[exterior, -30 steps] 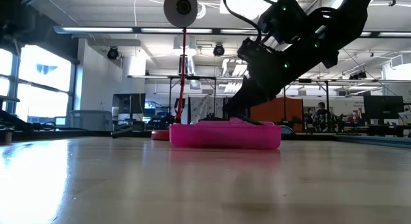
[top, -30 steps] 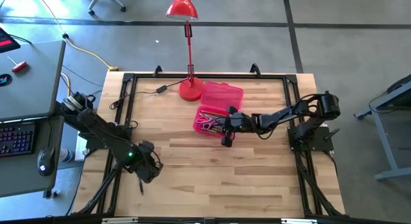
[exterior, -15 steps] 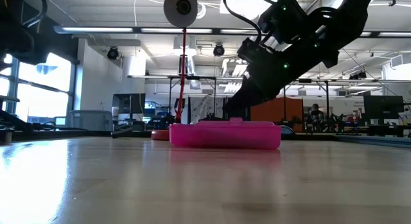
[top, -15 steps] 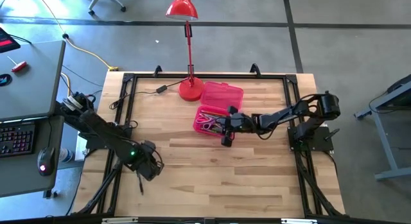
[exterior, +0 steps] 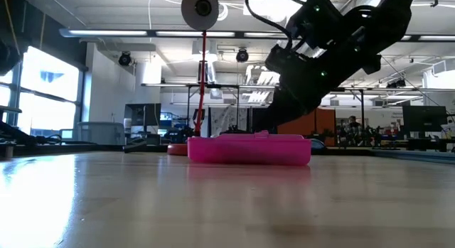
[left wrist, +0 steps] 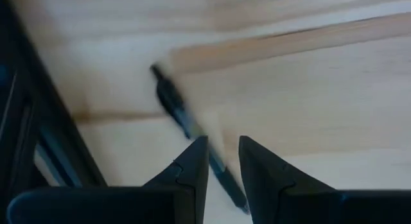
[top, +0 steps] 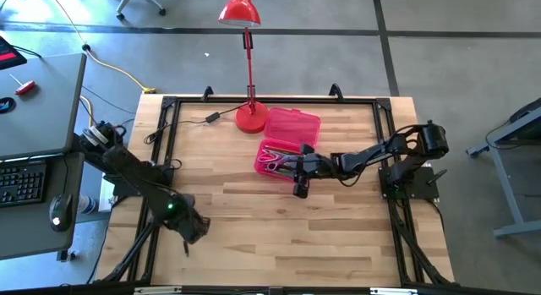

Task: Pick & place school supplies into a supply box
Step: Put the transparent pen into the pink supply box

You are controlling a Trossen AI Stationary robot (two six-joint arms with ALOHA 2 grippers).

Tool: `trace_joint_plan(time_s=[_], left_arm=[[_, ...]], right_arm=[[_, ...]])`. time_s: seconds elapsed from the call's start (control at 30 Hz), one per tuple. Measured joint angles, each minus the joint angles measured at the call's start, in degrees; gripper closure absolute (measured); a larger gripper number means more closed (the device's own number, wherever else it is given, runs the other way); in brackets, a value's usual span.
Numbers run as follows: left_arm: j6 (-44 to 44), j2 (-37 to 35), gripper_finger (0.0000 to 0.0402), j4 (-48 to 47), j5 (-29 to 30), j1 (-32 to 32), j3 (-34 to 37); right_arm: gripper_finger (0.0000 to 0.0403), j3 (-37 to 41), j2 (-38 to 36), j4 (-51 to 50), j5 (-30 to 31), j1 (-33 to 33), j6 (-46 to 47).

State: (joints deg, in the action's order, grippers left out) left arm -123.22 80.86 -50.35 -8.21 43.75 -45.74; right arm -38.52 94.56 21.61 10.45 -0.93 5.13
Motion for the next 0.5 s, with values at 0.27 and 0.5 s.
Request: trace_joint_plan(time_s=[0.27,0.5], left_arm=[[-16.26,0.0,0.0284,7.18,-1.8,6.74,0.0],[-16.53,4.46,0.0284,13.63,-1.97,7.3,-0.09]], right_arm=[[0.0304,-0.02,0.0,-2.72,-0.17,0.0,0.43],[0.0304,-0.02,0.0,-2.94,-0.17,0.01,0.41]])
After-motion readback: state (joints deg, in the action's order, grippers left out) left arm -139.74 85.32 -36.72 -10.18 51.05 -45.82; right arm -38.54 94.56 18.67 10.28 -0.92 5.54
